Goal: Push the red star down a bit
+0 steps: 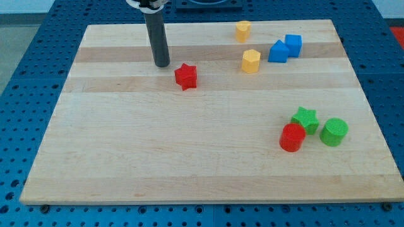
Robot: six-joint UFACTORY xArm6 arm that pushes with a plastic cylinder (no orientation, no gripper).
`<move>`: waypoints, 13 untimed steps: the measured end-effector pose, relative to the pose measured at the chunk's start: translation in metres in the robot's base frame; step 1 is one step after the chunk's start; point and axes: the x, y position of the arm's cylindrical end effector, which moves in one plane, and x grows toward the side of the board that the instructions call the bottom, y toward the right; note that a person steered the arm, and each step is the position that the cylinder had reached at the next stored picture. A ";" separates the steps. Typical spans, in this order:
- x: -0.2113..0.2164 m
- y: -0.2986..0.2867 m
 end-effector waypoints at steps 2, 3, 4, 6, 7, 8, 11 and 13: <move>0.004 0.001; 0.004 0.001; 0.003 0.001; 0.012 0.019; 0.013 0.022; 0.013 0.022; -0.009 0.042; 0.000 0.076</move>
